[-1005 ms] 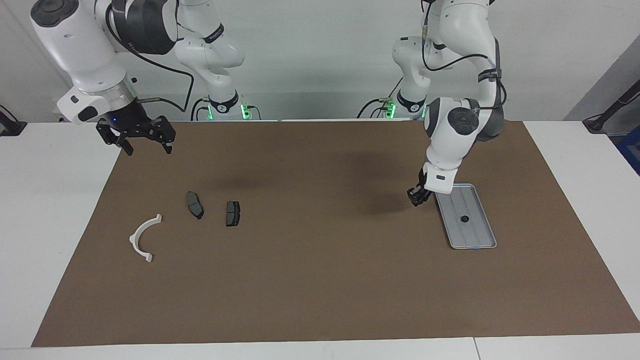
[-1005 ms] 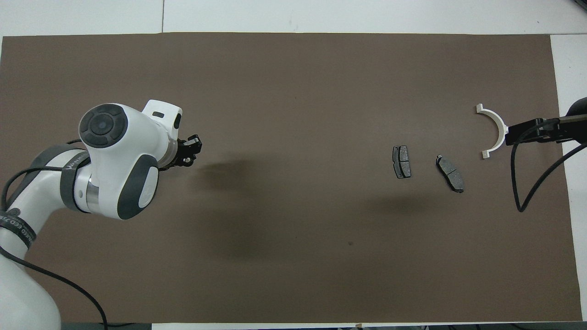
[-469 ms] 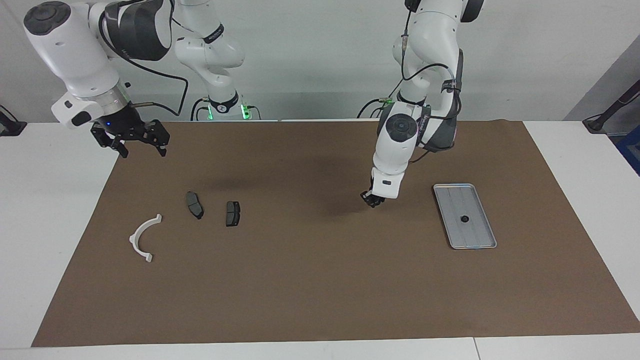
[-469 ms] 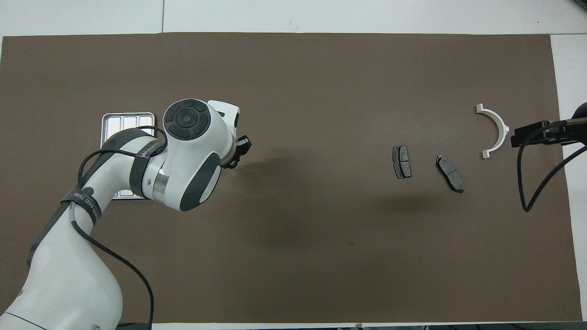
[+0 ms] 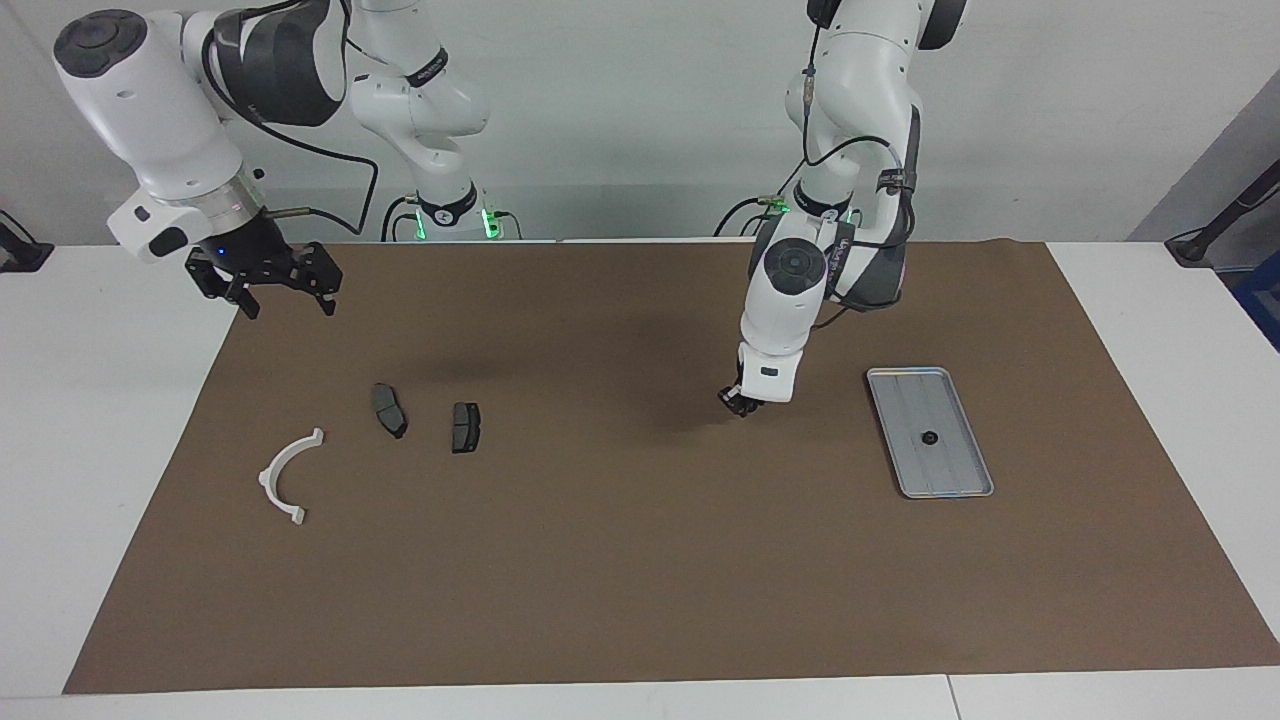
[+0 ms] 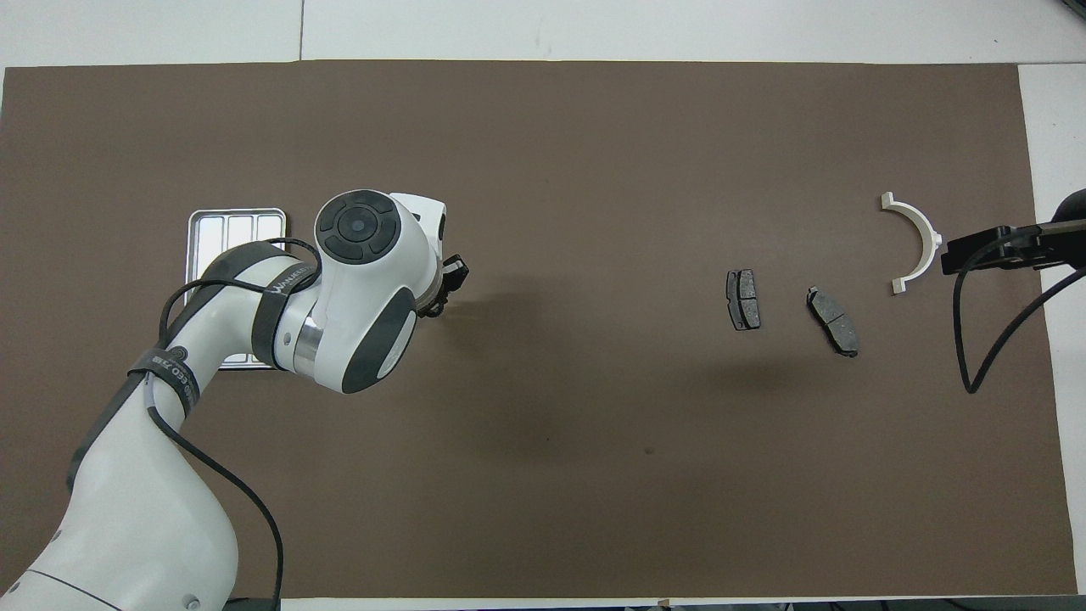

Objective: Place bearing gear from tray to pile
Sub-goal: 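Lower the bearing onto the table center and open the left gripper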

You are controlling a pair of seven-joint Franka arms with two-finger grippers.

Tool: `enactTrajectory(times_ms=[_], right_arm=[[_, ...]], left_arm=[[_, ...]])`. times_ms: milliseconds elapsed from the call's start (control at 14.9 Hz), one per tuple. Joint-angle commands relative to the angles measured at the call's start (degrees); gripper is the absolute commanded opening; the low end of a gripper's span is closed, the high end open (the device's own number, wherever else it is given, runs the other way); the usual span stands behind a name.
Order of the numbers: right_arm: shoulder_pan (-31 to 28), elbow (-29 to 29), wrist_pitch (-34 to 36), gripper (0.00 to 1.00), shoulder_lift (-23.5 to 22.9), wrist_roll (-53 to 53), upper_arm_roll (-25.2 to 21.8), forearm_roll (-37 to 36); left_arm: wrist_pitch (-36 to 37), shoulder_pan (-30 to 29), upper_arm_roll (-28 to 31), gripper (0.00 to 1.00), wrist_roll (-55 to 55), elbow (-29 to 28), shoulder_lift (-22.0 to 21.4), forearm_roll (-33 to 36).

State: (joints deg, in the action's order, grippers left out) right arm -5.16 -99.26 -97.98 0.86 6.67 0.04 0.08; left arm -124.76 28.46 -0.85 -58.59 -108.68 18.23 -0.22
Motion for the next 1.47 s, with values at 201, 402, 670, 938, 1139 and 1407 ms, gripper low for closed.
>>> enactTrajectory(times_ms=[201,402,670,938,1139,1407], right_arm=[[-1.08,-1.28,-1.69,1.00,0.28,2.73,0.40,0.98],[-1.08,-1.28,-1.78,1.00,0.28,2.74,0.40,0.98],[-1.08,-1.28,-1.87,1.00,0.28,2.74,0.31,0.98],[-1.17,-1.28,-1.87,1.00,0.28,2.74,0.40,0.98],[-1.08,-1.28,-1.95,1.00,0.19,2.74,0.40,0.98],[-1.17,-1.37,-1.87,1.00,0.19,2.82,0.40,0.98]], left_arm=[[-8.49,6.07,0.67,0.00,-8.82,2.31,4.43,-1.62],[-6.91,6.17,0.76,0.00,-9.08,3.38,5.24,-1.62],[-7.16,6.17,0.76,0.00,-9.08,1.98,5.24,-1.53],[-8.12,6.17,0.76,0.00,-9.17,1.54,5.24,-1.53],[-9.62,6.17,0.76,0.00,-9.96,0.83,5.24,-1.53],[-9.97,6.17,0.76,0.00,-9.96,0.40,5.24,-1.53]])
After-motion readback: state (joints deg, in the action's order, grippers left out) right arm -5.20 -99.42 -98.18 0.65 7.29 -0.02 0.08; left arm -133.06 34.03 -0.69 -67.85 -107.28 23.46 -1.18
